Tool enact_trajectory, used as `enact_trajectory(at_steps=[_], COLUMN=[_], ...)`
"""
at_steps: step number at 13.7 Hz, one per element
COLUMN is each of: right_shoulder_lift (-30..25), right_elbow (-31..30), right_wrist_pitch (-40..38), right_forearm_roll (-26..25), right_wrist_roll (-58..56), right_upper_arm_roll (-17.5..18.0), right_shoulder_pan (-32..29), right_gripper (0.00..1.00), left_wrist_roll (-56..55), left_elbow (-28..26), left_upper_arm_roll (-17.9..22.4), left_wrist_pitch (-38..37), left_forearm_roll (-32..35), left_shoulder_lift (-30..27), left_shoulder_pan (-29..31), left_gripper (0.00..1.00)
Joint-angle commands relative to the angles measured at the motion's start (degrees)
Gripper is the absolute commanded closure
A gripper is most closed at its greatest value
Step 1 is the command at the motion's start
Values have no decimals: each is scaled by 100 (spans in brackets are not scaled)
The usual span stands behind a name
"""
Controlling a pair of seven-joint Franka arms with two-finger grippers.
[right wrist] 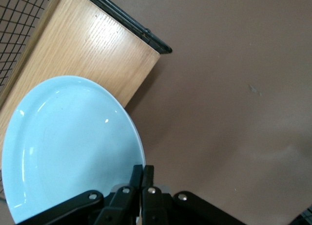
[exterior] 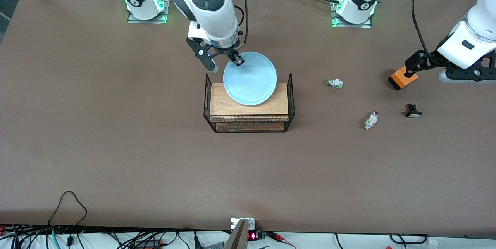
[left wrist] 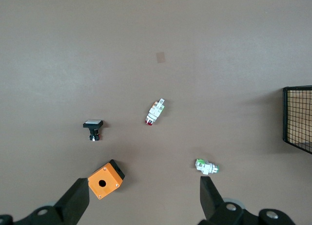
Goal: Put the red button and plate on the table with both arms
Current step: 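Lift the blue plate out of the basket with the right gripper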
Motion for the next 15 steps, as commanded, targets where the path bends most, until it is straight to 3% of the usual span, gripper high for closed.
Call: enact_trajectory(at_steps=[1,7,11,15], right_shoulder_lift=[-354,-872,-1303,-1321], right_elbow=[-15,1117,1022,847], right_wrist_pitch=[-603,-2720,-3531,-3515], right_forearm_roll=[209,157,-193,-484], right_wrist_roll=[100,-197,-2249,-4510], right_upper_arm_roll=[9,35,61,53], right_shoulder_pan=[-97,-221,-886,-1932], right_gripper=[100,100,100,100], left_wrist_roll=[38,21,12,-41], left_elbow=[100,100,109,100], left_upper_arm_roll=[16,-1,-28,-28], left_wrist_pitch=[-113,-157,-157,-165], left_forearm_roll=[-113,-113,-113,-113], left_shoulder_lift=[21,12,12,12], left_shoulder_pan=[-20,-20,-20,-20], left_gripper=[0,0,0,0])
